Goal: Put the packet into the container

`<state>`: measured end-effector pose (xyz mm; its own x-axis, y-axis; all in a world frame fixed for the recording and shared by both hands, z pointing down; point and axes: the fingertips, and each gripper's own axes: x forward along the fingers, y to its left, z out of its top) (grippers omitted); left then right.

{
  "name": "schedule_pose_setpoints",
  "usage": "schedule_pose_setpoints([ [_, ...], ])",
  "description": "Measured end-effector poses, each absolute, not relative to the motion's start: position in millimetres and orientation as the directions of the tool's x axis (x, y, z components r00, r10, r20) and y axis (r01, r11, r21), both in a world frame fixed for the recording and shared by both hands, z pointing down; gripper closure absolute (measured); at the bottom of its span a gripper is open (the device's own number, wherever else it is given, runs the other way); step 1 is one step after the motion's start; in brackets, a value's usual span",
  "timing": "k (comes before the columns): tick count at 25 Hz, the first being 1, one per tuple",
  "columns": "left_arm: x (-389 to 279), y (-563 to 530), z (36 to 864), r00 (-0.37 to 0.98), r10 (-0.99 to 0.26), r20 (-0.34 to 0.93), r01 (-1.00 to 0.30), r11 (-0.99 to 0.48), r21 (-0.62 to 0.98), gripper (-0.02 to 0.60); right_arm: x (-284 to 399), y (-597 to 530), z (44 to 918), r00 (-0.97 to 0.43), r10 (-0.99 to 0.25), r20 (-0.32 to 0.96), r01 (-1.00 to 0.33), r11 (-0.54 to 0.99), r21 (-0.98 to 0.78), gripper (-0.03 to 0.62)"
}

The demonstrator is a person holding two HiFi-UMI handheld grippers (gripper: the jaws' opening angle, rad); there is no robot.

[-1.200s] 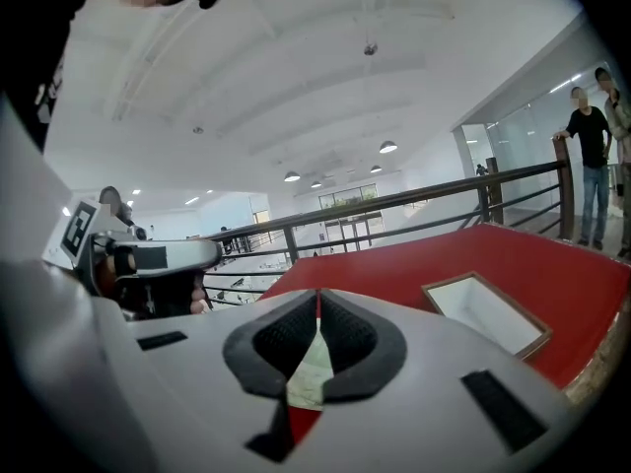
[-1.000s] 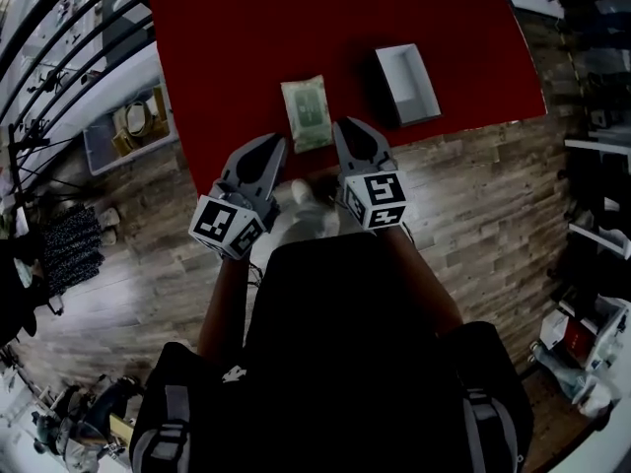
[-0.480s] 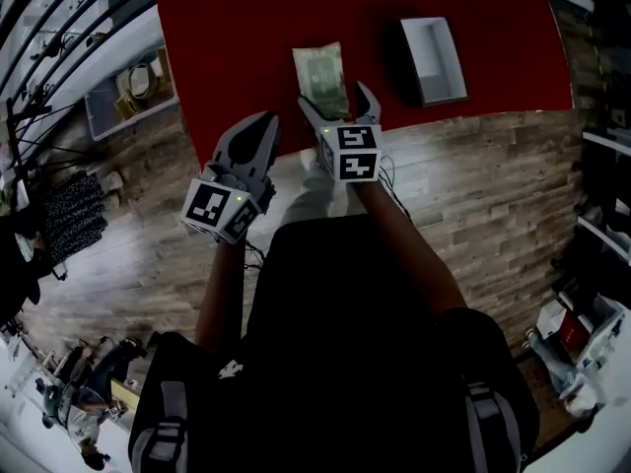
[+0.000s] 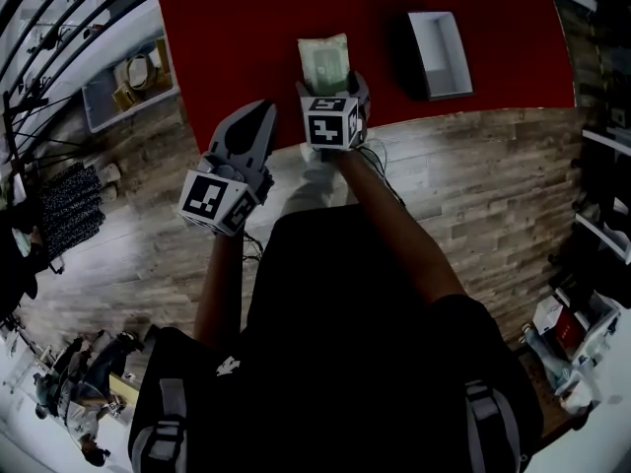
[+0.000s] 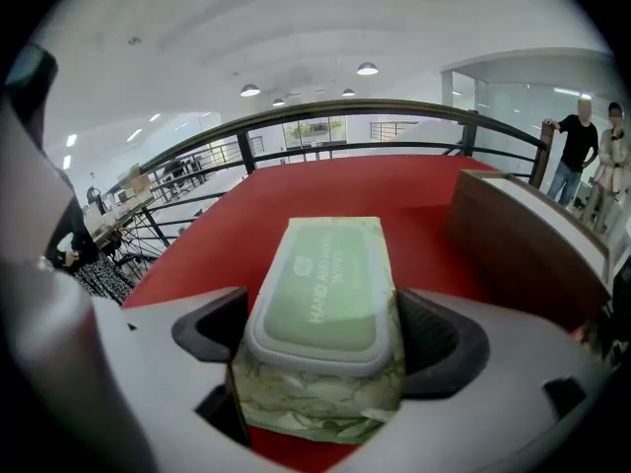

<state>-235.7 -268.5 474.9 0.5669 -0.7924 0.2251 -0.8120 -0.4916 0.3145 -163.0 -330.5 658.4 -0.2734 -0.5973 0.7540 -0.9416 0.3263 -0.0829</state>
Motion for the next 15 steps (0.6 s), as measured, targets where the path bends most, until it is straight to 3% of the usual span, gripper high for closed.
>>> schedule_pose_setpoints([
  [9, -233.7, -269.4, 467.2, 0.582, -0.779, 0.232, -0.800, -0.497, 0.337, 0.575, -157.8, -330.8, 661.4, -0.280, -0.607, 0.744, -0.940, 0.330, -0.084, 0.154],
  [15, -236.0, -269.1, 469.8, 0.580, -0.780, 0.236, -0.801, -0.492, 0.342, 0.574, -159.2, -329.3, 657.7, -0.312, -0.552, 0.773, -0.907, 0.416, -0.069, 0.206],
])
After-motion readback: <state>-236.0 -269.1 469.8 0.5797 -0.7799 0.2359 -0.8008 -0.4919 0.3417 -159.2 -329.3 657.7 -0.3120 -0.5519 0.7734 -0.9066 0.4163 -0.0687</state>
